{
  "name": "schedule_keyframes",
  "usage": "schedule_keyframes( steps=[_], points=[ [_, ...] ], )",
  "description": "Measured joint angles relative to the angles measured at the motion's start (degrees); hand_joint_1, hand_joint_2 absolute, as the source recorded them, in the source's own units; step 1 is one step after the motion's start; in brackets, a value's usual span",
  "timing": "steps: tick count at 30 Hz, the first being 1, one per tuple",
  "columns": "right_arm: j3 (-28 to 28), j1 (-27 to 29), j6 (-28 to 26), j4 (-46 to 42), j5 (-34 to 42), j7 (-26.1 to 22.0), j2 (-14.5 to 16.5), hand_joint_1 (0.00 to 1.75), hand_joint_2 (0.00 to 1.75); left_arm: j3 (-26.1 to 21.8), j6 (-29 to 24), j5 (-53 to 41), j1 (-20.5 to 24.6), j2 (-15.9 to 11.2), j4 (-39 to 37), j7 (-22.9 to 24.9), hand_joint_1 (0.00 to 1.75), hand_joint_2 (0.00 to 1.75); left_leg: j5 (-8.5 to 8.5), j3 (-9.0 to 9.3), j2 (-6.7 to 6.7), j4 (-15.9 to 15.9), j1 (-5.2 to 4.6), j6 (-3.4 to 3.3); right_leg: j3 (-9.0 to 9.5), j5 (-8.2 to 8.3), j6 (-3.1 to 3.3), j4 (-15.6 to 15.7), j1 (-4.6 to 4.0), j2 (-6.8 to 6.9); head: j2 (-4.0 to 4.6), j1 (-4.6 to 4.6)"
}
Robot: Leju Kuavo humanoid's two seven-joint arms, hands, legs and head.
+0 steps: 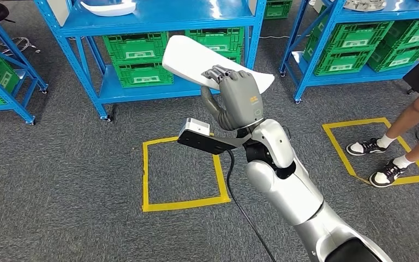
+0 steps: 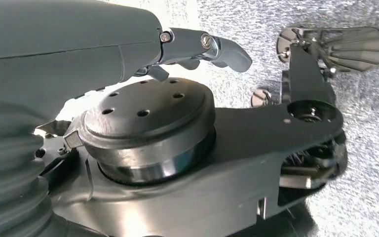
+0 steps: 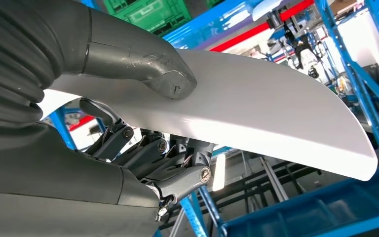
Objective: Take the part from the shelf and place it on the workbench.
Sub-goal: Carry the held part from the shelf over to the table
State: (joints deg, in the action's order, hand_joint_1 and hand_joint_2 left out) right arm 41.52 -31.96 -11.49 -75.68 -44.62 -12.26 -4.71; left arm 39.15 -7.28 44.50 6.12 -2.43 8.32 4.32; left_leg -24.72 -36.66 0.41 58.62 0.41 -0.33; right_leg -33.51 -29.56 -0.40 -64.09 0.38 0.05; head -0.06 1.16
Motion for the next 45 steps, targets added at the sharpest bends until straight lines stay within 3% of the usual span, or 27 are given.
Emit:
schedule_keyframes(
  steps=[2,5,7,9,10,11,12,14,16,17,18,20,21,23,25,26,27,28,30,32,35,39,45],
  points=[
    [-0.16,-0.02,0.14,-0.03,0.05,0.26,0.01,1.75,1.75,0.01,0.0,0.01,0.03,0.01,0.01,0.05,0.0,1.75,0.78,-0.56,-0.02,0.22,-0.07,0.65,3.26,-0.94,0.46,5.18,-0.28,-0.1,0.0,0.02],
    [-0.33,-0.06,0.4,-0.05,0.09,0.48,0.03,1.75,1.75,0.02,-0.01,0.01,-0.02,-0.02,-0.04,0.19,0.0,1.75,1.43,-1.08,-0.15,0.02,-0.04,1.69,2.75,0.06,1.42,6.07,-0.18,0.04,0.01,0.04],
    [-0.37,-0.07,0.54,-0.05,0.1,0.55,0.12,1.75,1.75,0.04,-0.01,0.01,-0.04,-0.07,-0.08,0.22,0.0,1.75,-2.18,-2.32,-0.27,2.87,0.0,2.24,1.52,1.5,2.2,6.4,0.15,0.28,0.01,0.13],
    [-0.4,-0.06,0.61,-0.05,0.11,0.61,0.23,1.75,1.75,0.12,0.0,-0.02,0.02,-0.09,-0.08,0.23,0.0,1.75,-7.87,-3.89,-0.3,9.66,0.1,2.66,-0.06,2.84,2.49,6.39,0.1,0.32,0.01,0.2],
    [-0.41,-0.02,0.64,-0.05,0.11,0.61,0.26,1.75,1.75,0.18,0.0,-0.07,0.05,-0.1,-0.08,0.24,0.0,1.75,-9.46,-4.31,-0.29,13.16,0.12,2.8,-0.87,3.49,2.48,6.37,0.07,0.33,0.01,0.2],
    [-0.41,0.02,0.66,-0.05,0.1,0.62,0.27,1.75,1.75,0.25,0.0,-0.15,0.06,-0.1,-0.08,0.24,0.0,1.75,-9.62,-4.15,-0.3,15.53,0.12,2.85,-1.74,4.19,2.44,6.33,0.03,0.34,0.01,0.2],
    [-0.41,0.05,0.67,-0.06,0.09,0.62,0.27,1.75,1.75,0.31,0.0,-0.26,0.06,-0.1,-0.08,0.24,0.0,1.75,-8.57,-3.25,-0.3,16.24,0.11,2.81,-2.63,4.88,2.36,6.28,0.01,0.35,0.01,0.2],
    [-0.43,0.06,0.67,-0.19,0.07,0.64,0.28,1.75,1.75,0.4,-0.01,-0.54,0.12,-0.11,-0.07,0.29,0.0,1.75,-5.58,1.44,-0.34,11.71,0.08,2.42,-4.27,6.23,2.12,6.14,-0.01,0.33,0.01,0.19],
    [-0.54,0.06,0.67,-0.56,0.0,0.7,0.31,1.75,1.75,0.52,-0.01,-0.75,0.33,-0.17,-0.05,0.26,0.0,1.75,-6.13,8.01,-0.37,2.83,-0.2,1.82,-5.35,7.34,1.64,6.01,-0.14,0.33,0.01,0.18],
    [-0.6,0.06,0.68,-0.73,-0.06,0.73,0.32,1.75,1.75,0.62,-0.01,-0.82,0.48,-0.19,-0.04,0.17,0.0,1.75,-7.05,10.02,-0.39,-0.47,-0.39,1.51,-5.61,7.89,1.31,6.07,-0.15,0.37,0.01,0.18],
    [-0.65,0.1,0.69,-0.85,-0.15,0.75,0.32,1.75,1.75,0.75,0.0,-0.89,0.6,-0.2,-0.03,0.05,0.0,1.75,-7.69,10.89,-0.39,-2.35,-0.6,1.18,-5.75,8.46,0.91,6.27,-0.12,0.43,0.0,0.2],
    [-0.69,0.31,0.71,-0.91,-0.31,0.77,0.28,1.75,1.75,1.06,0.0,-1.14,0.62,-0.13,-0.02,-0.23,0.0,1.75,-7.0,10.22,-0.28,-2.93,-0.58,0.35,-5.94,9.29,0.13,6.57,0.02,0.45,0.01,0.24],
    [-0.7,0.42,0.75,-0.91,-0.37,0.78,0.25,1.75,1.75,1.18,-0.01,-1.31,0.58,-0.09,-0.01,-0.4,0.0,1.75,-6.4,9.91,-0.18,-2.98,-0.47,-0.16,-6.41,8.53,-0.2,5.73,0.07,0.36,0.01,0.24],
    [-0.74,0.53,0.85,-0.89,-0.42,0.7,0.18,1.75,1.75,1.32,-0.01,-1.52,0.57,-0.07,-0.01,-0.69,0.0,1.75,-5.13,9.01,0.08,-3.06,-0.26,-0.81,-8.59,4.37,-0.72,0.27,0.21,0.14,0.01,0.21],
    [-0.75,0.52,1.08,-0.78,-0.34,0.46,0.16,1.75,1.75,1.33,0.0,-1.39,0.58,-0.12,-0.02,-1.02,0.0,1.75,-4.06,7.61,0.14,-2.83,-0.27,-0.92,-11.12,-0.38,-1.12,-7.8,0.26,0.09,0.01,0.21],
    [-0.75,0.5,1.21,-0.69,-0.26,0.3,0.16,1.75,1.75,1.33,0.0,-1.17,0.55,-0.11,-0.02,-1.16,0.0,1.75,-3.64,6.87,0.15,-2.6,-0.26,-0.84,-11.35,-1.5,-1.23,-10.12,0.28,0.09,0.01,0.21],
    [-0.75,0.43,1.33,-0.6,-0.16,0.13,0.16,1.75,1.75,1.33,0.0,-0.91,0.49,-0.1,-0.02,-1.34,0.0,1.75,-3.33,6.17,0.16,-2.29,-0.23,-0.71,-10.38,-1.6,-1.27,-10.18,0.31,0.09,0.01,0.21],
    [-0.75,0.28,1.43,-0.54,-0.08,-0.03,0.16,1.75,1.75,1.33,0.0,-0.69,0.45,-0.09,-0.01,-1.52,0.0,1.75,-3.11,5.53,0.16,-1.89,-0.19,-0.57,-8.21,-0.83,-1.23,-7.87,0.36,0.1,0.01,0.21],
    [-0.75,-0.31,1.54,-0.45,0.07,-0.28,0.17,1.75,1.75,1.32,0.0,-0.39,0.42,-0.06,0.0,-1.85,0.0,1.75,-2.94,4.42,0.16,-0.89,-0.21,-0.22,-2.48,0.94,-0.95,0.02,0.35,0.08,0.01,0.21],
    [-0.75,-0.85,1.61,-0.43,0.14,-0.39,0.2,1.75,1.75,1.31,-0.01,-0.11,0.4,-0.07,0.0,-2.0,0.0,1.75,-3.04,3.67,0.18,-0.11,-0.42,0.08,0.36,1.46,-0.41,4.74,0.26,0.04,0.01,0.23],
    [-0.75,-1.01,1.75,-0.41,0.31,-0.42,0.27,1.75,1.75,1.31,-0.01,0.38,0.11,-0.1,-0.02,-2.01,0.0,1.75,-3.07,3.09,0.19,-0.05,-0.61,-0.47,0.3,1.66,0.07,5.33,0.16,0.04,0.0,0.26],
    [-0.75,-1.17,1.91,-0.4,0.5,-0.42,0.33,1.75,1.75,1.31,-0.02,0.79,-0.29,-0.08,-0.03,-2.27,0.0,1.75,-2.06,2.97,0.13,-0.67,-0.54,0.62,-0.09,2.08,0.76,5.27,0.05,0.09,0.01,0.26],
    [-0.74,-1.78,2.74,-0.38,1.2,-0.42,0.4,1.75,1.75,1.24,-0.02,1.66,-1.09,-0.08,-0.06,-2.91,0.0,1.75,-1.32,2.92,0.0,-0.81,-0.46,1.39,-0.69,2.53,1.09,5.11,-0.03,0.12,0.01,0.26]
  ],
)
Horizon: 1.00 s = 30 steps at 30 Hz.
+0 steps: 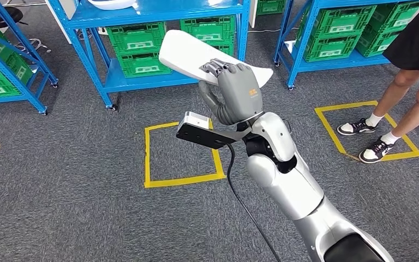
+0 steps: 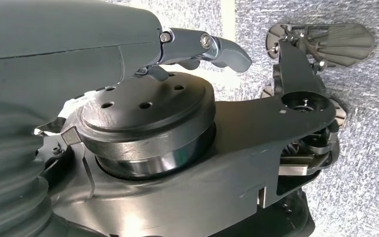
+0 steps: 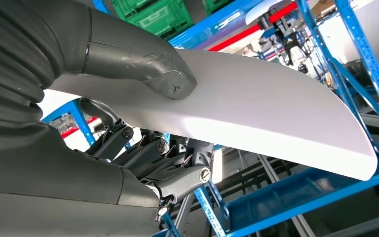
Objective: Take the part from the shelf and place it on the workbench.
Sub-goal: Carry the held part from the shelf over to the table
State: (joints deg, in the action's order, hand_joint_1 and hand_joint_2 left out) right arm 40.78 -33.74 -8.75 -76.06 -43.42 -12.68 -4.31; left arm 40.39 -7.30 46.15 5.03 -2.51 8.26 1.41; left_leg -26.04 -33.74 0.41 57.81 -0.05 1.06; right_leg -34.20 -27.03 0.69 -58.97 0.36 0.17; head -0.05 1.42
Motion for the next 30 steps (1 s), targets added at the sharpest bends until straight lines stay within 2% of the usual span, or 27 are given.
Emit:
schedule_keyframes(
  steps=[20,23,25,27,29,30],
  points=[
    [0.4,-0.27,-0.39,2.9,2.55,0.12,2.23,1.75,1.75,-0.05,0.0,1.02,-0.32,-0.02,0.0,0.65,0.0,1.75,0.42,-0.73,-0.07,0.24,-0.01,-0.17,-0.5,0.59,-0.29,0.04,0.04,0.02,-0.01,-0.01],
    [0.4,-0.29,-0.08,3.45,2.61,0.05,3.17,1.75,1.75,-0.07,0.0,1.45,-0.31,-0.17,-0.02,0.32,0.0,1.75,0.45,-1.04,-0.1,0.34,-0.23,-1.0,-0.47,0.96,-0.78,0.43,0.29,0.12,0.0,0.01],
    [0.4,-0.32,0.21,3.58,2.62,0.01,3.65,1.75,1.75,-0.08,0.0,1.83,-0.3,-0.12,-0.01,0.17,0.0,1.75,1.3,-0.45,0.13,-1.03,0.12,-1.62,-0.53,0.87,-1.26,0.46,0.23,0.0,-0.01,0.0],
    [0.4,-0.53,0.58,3.73,2.63,-0.02,3.81,1.75,1.75,-0.14,0.0,2.1,-0.3,0.01,0.0,0.11,0.0,1.75,2.36,0.07,0.61,-2.57,0.62,-1.9,-2.0,-1.53,-1.76,-2.73,0.17,-0.2,-0.01,-0.04],
    [0.4,-0.69,1.03,4.02,2.68,-0.01,3.81,1.75,1.75,-0.26,0.0,2.4,-0.32,0.04,-0.01,0.05,0.0,1.75,2.69,-0.23,1.15,-2.73,0.72,-1.96,-5.2,-5.46,-2.32,-9.78,0.48,-0.26,0.0,-0.07],
    [0.4,-0.69,1.2,4.19,2.7,0.0,3.81,1.75,1.75,-0.33,0.0,2.55,-0.33,0.08,-0.01,0.02,0.0,1.75,2.71,-0.53,1.45,-2.55,0.81,-1.86,-6.49,-6.63,-2.62,-12.75,0.71,-0.24,-0.01,-0.07]
  ],
)
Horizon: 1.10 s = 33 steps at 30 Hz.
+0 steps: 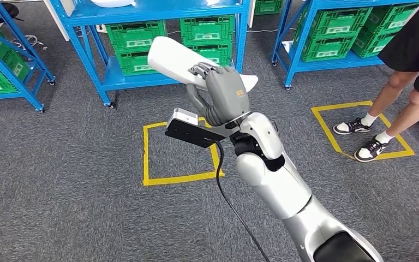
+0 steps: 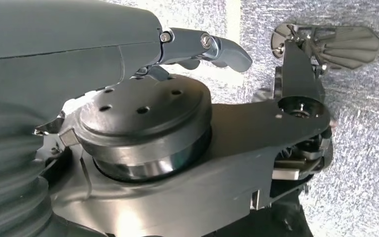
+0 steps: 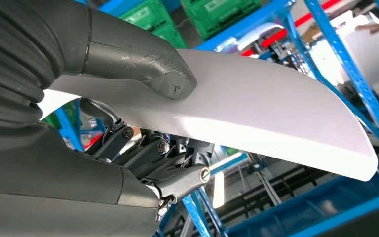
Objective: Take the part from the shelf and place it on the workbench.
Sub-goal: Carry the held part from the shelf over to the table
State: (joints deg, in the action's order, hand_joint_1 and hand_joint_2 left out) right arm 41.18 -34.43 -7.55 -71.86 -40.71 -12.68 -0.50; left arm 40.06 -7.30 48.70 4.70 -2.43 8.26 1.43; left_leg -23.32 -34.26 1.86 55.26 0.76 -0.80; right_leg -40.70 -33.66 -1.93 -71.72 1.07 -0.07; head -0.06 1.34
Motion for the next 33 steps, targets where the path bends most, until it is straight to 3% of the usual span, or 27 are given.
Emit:
schedule_keyframes(
  steps=[1,2,4,5,7,9,10,12,13,15,17,19,21,23,25,26,28,29,31,32,33],
  points=[
    [0.0,0.02,0.09,0.2,0.04,0.0,-0.01,1.75,1.75,-0.07,0.0,0.12,-0.02,0.06,0.0,-0.02,0.0,1.75,-0.01,-0.32,0.36,0.28,0.15,0.17,-0.45,-0.21,-0.32,-1.25,0.25,0.04,0.01,0.0],
    [0.0,0.02,0.15,0.35,0.06,-0.01,-0.01,1.75,1.75,-0.12,0.0,0.2,-0.03,0.12,0.01,-0.05,0.0,1.75,-0.07,-0.67,0.74,0.69,0.39,0.45,0.28,0.61,-0.67,-0.21,0.51,0.18,0.0,0.0],
    [0.0,-0.19,0.39,0.5,0.15,-0.02,0.01,1.75,1.75,-0.18,-0.41,0.26,-0.04,0.11,-0.01,-0.14,0.0,1.75,-0.46,-1.48,1.56,2.07,0.96,1.39,4.1,3.36,-1.42,6.43,0.98,1.65,0.01,-0.01],
    [0.01,-0.44,0.61,0.52,0.25,-0.06,0.04,1.75,1.75,-0.21,-1.01,0.27,-0.05,-0.03,-0.02,-0.2,0.0,1.75,-0.82,-1.87,1.92,2.97,1.05,2.0,5.59,4.39,-1.49,9.35,1.11,2.64,0.01,-0.08],
    [0.02,-1.08,0.97,0.59,0.63,-0.1,0.12,1.75,1.75,-0.31,-2.19,0.3,-0.19,-0.2,-0.01,-0.34,0.0,1.75,-1.3,-2.19,2.63,4.03,0.95,3.06,6.17,4.86,-0.48,11.06,1.0,3.47,0.01,-0.07],
    [0.02,-1.6,1.19,0.71,1.02,-0.17,0.16,1.75,1.75,-0.44,-2.46,0.32,-0.38,-0.16,0.04,-0.46,0.0,1.75,-1.22,-1.91,3.48,3.8,1.04,3.87,5.67,5.23,1.09,10.66,0.82,2.3,0.0,-0.03],
    [0.02,-1.79,1.27,0.8,1.18,-0.22,0.15,1.75,1.75,-0.5,-2.48,0.31,-0.41,-0.16,0.06,-0.54,0.0,1.75,-1.5,-1.93,3.26,3.88,1.18,4.22,5.51,5.51,1.64,10.74,0.85,1.79,0.0,-0.04],
    [0.02,-2.12,1.35,1.01,1.47,-0.17,0.12,1.75,1.75,-0.55,-2.5,0.24,-0.43,-0.13,0.1,-0.71,0.0,1.75,-4.13,-3.0,1.12,6.66,1.28,4.59,5.26,6.21,2.56,11.07,0.9,0.77,0.0,-0.02],
    [0.02,-2.21,1.34,1.09,1.6,-0.09,0.11,1.75,1.75,-0.55,-2.51,0.15,-0.45,-0.14,0.11,-0.79,0.0,1.75,-6.34,-4.12,-0.28,9.74,1.19,4.56,5.07,6.51,2.85,11.2,0.83,0.28,0.0,-0.02],
    [0.02,-2.02,1.14,1.13,1.69,0.31,0.04,1.75,1.75,-0.55,-2.51,-0.03,-0.5,-0.08,0.12,-0.79,0.0,1.75,-10.23,-6.66,-1.5,17.07,0.82,4.16,4.64,7.02,3.21,11.35,0.45,-0.88,0.01,-0.02],
    [0.02,-1.38,0.87,1.09,1.61,0.9,-0.14,1.75,1.75,-0.54,-2.51,-0.21,-0.54,0.01,0.13,-0.69,0.0,1.75,-10.92,-7.13,-1.67,19.87,0.47,3.48,4.19,7.43,3.33,11.35,0.03,-2.23,0.01,-0.02],
    [0.02,-0.82,0.73,0.96,1.41,1.22,-0.39,1.75,1.75,-0.51,-2.51,-0.54,-0.6,0.13,0.13,-0.43,0.0,1.75,-8.2,-3.53,-2.6,14.18,0.08,2.32,3.83,7.87,3.2,11.35,-0.23,-3.8,0.01,-0.02],
    [0.01,-0.62,0.6,0.66,1.16,1.31,-0.58,1.75,1.75,-0.48,-2.51,-0.82,-0.6,0.16,0.1,-0.17,0.0,1.75,-6.27,0.62,-5.01,6.73,-0.25,1.21,3.44,8.34,2.8,11.36,-0.27,-5.22,0.01,-0.06],
    [-0.01,-0.44,0.49,0.32,1.02,1.48,-0.75,1.75,1.75,-0.46,-2.51,-0.92,-0.48,0.18,0.09,-0.01,0.0,1.75,-6.15,1.98,-5.91,4.21,-0.57,0.94,3.1,8.81,2.09,11.51,-0.05,-6.28,0.01,-0.06],
    [-0.06,-0.17,0.47,-0.01,0.94,1.85,-1.1,1.75,1.75,-0.44,-2.51,-0.99,-0.36,0.34,0.12,0.15,0.0,1.75,-5.53,2.13,-4.6,3.77,-0.6,0.82,2.87,9.37,1.25,11.9,0.11,-7.3,0.01,-0.02],
    [-0.12,-0.05,0.48,-0.23,0.9,2.04,-1.33,1.75,1.75,-0.44,-2.63,-1.02,-0.28,0.35,0.13,0.17,0.0,1.75,-5.11,2.17,-3.94,3.36,-0.46,0.6,2.63,9.22,0.92,11.71,-0.02,-6.85,0.0,-0.1],
    [-0.21,0.03,0.5,-0.63,0.81,2.21,-1.72,1.75,1.75,-0.43,-2.87,-1.05,-0.18,0.51,0.16,0.09,0.0,1.75,-4.34,2.06,-2.39,2.59,-0.12,0.13,0.88,6.74,0.55,8.26,-0.33,-4.03,0.0,-0.36],
    [-0.22,0.11,0.51,-0.78,0.78,2.22,-1.8,1.75,1.75,-0.42,-2.99,-1.06,-0.17,0.5,0.16,0.04,0.0,1.75,-4.2,1.89,-1.6,2.53,-0.2,-0.03,-0.64,4.62,0.38,4.78,-0.45,-2.26,0.0,-0.48],
    [-0.22,0.44,0.53,-0.87,0.76,2.21,-2.03,1.75,1.75,-0.41,-2.99,-1.06,-0.22,0.6,0.16,0.02,0.0,1.75,-4.12,1.46,0.11,2.71,-0.26,-0.15,-3.21,1.49,0.11,-1.82,-0.42,-0.72,0.01,-0.52],
    [-0.22,0.66,0.53,-0.88,0.76,2.2,-2.25,1.75,1.75,-0.41,-2.99,-1.06,-0.22,0.63,0.16,0.02,0.0,1.75,-4.11,1.23,0.99,2.87,-0.27,-0.16,-3.32,1.21,0.01,-2.99,-0.41,-0.4,0.01,-0.53],
    [-0.24,0.82,0.52,-0.9,0.76,2.19,-2.53,1.75,1.75,-0.4,-2.99,-1.07,-0.18,0.67,0.16,0.02,0.0,1.75,-4.1,1.03,1.8,3.06,-0.27,-0.16,-2.15,1.95,-0.02,-1.68,-0.39,-0.12,0.01,-0.54]
  ],
)
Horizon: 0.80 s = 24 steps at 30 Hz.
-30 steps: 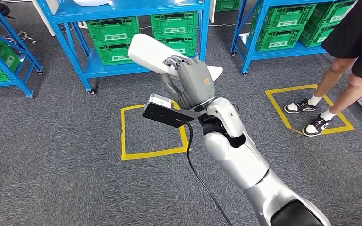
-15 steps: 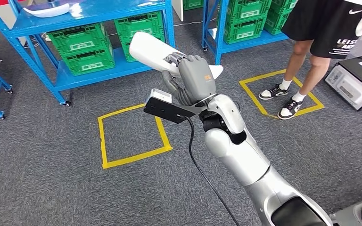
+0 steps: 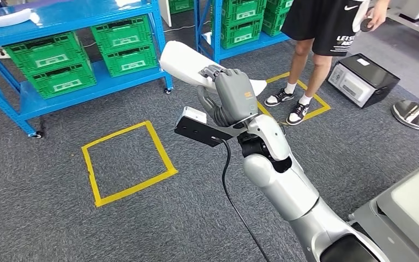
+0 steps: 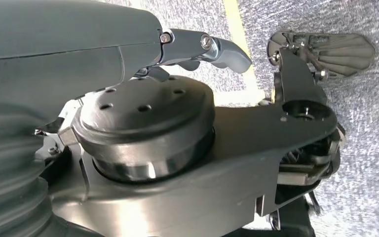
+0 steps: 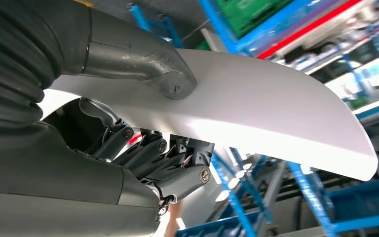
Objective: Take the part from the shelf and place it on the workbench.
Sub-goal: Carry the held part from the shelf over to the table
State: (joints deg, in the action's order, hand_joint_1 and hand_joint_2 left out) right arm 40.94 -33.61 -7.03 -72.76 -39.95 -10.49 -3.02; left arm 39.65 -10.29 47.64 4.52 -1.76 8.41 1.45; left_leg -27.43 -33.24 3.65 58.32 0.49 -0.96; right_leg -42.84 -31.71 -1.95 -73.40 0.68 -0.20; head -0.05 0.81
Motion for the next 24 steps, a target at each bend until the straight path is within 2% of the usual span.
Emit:
schedule_keyframes(
  steps=[1,3,4,5,7,8,9,11,12,13,14,15,16,18,19,20,22,23,24],
  points=[
    [-0.03,0.12,-0.03,-0.05,0.0,-0.06,-0.27,1.75,1.75,0.01,0.0,-0.05,0.05,0.08,0.01,0.01,0.0,1.75,-0.03,-0.19,0.79,0.24,0.0,0.05,2.27,1.33,0.03,3.3,0.0,0.55,0.0,0.0],
    [-0.18,0.28,-0.18,-0.31,0.0,-0.19,-0.59,1.75,1.75,0.11,0.0,-0.25,0.18,0.16,0.01,0.02,0.0,1.75,-0.27,-0.35,2.06,0.83,-0.25,0.45,6.71,3.29,0.56,10.66,-0.14,3.03,0.0,0.01],
    [-0.27,0.35,-0.29,-0.45,0.0,-0.25,-0.69,1.75,1.75,0.2,0.0,-0.35,0.23,0.16,-0.01,0.02,0.0,1.75,-0.4,-0.31,2.6,1.03,-0.4,0.79,7.88,3.71,0.94,12.77,-0.24,3.87,-0.01,0.05],
    [-0.35,0.43,-0.42,-0.58,0.0,-0.27,-0.85,1.75,1.75,0.28,0.0,-0.45,0.29,0.13,-0.02,0.02,0.0,1.75,-0.47,-0.2,3.1,1.09,-0.53,1.16,8.15,3.79,1.37,13.53,-0.35,4.29,-0.01,0.09],
    [-0.57,0.63,-0.58,-0.78,0.01,-0.31,-1.3,1.75,1.75,0.42,-0.27,-0.61,0.37,0.12,-0.03,0.0,0.0,1.75,-0.44,0.09,4.18,0.88,-0.52,1.81,8.03,4.26,2.1,13.69,-0.35,3.0,0.0,0.13],
    [-0.7,0.74,-0.62,-0.93,0.01,-0.33,-1.51,1.75,1.75,0.45,-0.68,-0.65,0.41,0.13,-0.02,-0.04,0.0,1.75,-0.74,0.02,3.78,1.08,-0.4,2.18,8.01,4.55,2.47,13.86,-0.23,2.39,0.0,0.13],
    [-0.83,0.82,-0.62,-1.09,0.01,-0.33,-1.62,1.75,1.75,0.49,-1.1,-0.66,0.41,0.15,-0.02,-0.09,0.0,1.75,-1.68,-0.37,2.47,2.13,-0.27,2.52,7.98,4.86,2.83,14.05,-0.04,1.76,-0.01,0.13],
    [-0.96,0.95,-0.57,-1.34,-0.07,-0.37,-1.63,1.75,1.75,0.52,-1.67,-0.57,0.33,0.19,-0.02,-0.25,0.0,1.75,-5.2,-2.53,-1.37,7.48,0.0,3.09,7.82,5.33,3.31,14.28,0.27,0.53,-0.01,0.16],
    [-0.97,1.05,-0.52,-1.39,-0.1,-0.34,-1.63,1.75,1.75,0.54,-1.68,-0.52,0.27,0.22,-0.02,-0.31,0.0,1.75,-7.15,-4.06,-2.63,11.31,0.03,3.21,7.65,5.46,3.41,14.26,0.3,-0.16,0.0,0.16],
    [-0.97,1.22,-0.47,-1.42,-0.14,-0.33,-1.63,1.75,1.75,0.55,-1.68,-0.47,0.23,0.26,-0.02,-0.38,0.0,1.75,-8.36,-5.35,-3.15,14.44,0.04,3.23,7.5,5.56,3.41,14.23,0.28,-0.96,0.0,0.16],
    [-0.97,1.39,-0.43,-1.43,-0.15,-0.31,-1.64,1.75,1.75,0.56,-1.68,-0.43,0.19,0.29,-0.02,-0.43,0.0,1.75,-8.6,-5.94,-3.36,16.04,0.03,3.19,7.37,5.65,3.36,14.19,0.25,-1.78,-0.01,0.15],
    [-0.97,1.52,-0.42,-1.43,-0.15,-0.29,-1.67,1.75,1.75,0.57,-1.68,-0.39,0.14,0.32,-0.02,-0.46,0.0,1.75,-7.72,-5.54,-3.51,15.49,0.03,3.05,7.29,5.76,3.26,14.15,0.23,-2.63,-0.01,0.16],
    [-0.97,1.59,-0.41,-1.46,-0.15,-0.29,-1.69,1.75,1.75,0.57,-1.68,-0.37,0.08,0.33,-0.02,-0.49,0.0,1.75,-5.96,-4.11,-3.84,12.73,0.03,2.83,7.26,5.87,3.12,14.13,0.23,-3.48,-0.02,0.16],
    [-0.98,1.56,-0.4,-1.63,-0.15,-0.28,-1.72,1.75,1.75,0.59,-1.68,-0.36,-0.03,0.32,-0.03,-0.5,0.0,1.75,-2.76,-0.24,-6.1,4.78,0.07,2.23,7.15,6.13,2.68,14.11,0.27,-4.98,-0.02,0.15],
    [-0.98,1.52,-0.4,-1.77,-0.15,-0.26,-1.73,1.75,1.75,0.61,-1.68,-0.37,-0.03,0.31,-0.04,-0.5,0.0,1.75,-2.03,1.13,-7.14,2.03,0.05,1.98,6.97,6.32,2.34,14.13,0.33,-5.65,-0.01,0.15],
    [-0.99,1.52,-0.39,-1.9,-0.16,-0.2,-1.74,1.75,1.75,0.63,-1.68,-0.37,-0.01,0.31,-0.05,-0.49,0.0,1.75,-1.87,1.83,-7.83,0.61,-0.05,1.74,6.76,6.55,1.94,14.2,0.46,-6.25,-0.01,0.15],
    [-1.03,1.6,-0.32,-2.12,-0.2,0.04,-1.89,1.75,1.75,0.7,-1.68,-0.39,0.09,0.38,-0.04,-0.44,0.0,1.75,-1.64,2.03,-7.02,0.21,-0.2,1.18,6.39,7.16,0.96,14.61,0.68,-7.55,-0.01,0.16],
    [-1.07,1.65,-0.26,-2.25,-0.26,0.19,-2.03,1.75,1.75,0.73,-1.68,-0.41,0.16,0.43,-0.02,-0.4,0.0,1.75,-1.31,2.05,-6.27,-0.12,-0.16,0.81,6.19,7.23,0.62,14.58,0.65,-7.37,-0.01,0.12],
    [-1.11,1.6,-0.19,-2.38,-0.34,0.36,-2.19,1.75,1.75,0.76,-1.68,-0.44,0.24,0.46,0.0,-0.38,0.0,1.75,-0.95,2.07,-5.51,-0.49,-0.04,0.37,5.7,6.71,0.39,13.84,0.51,-6.29,-0.01,0.02]
  ],
)
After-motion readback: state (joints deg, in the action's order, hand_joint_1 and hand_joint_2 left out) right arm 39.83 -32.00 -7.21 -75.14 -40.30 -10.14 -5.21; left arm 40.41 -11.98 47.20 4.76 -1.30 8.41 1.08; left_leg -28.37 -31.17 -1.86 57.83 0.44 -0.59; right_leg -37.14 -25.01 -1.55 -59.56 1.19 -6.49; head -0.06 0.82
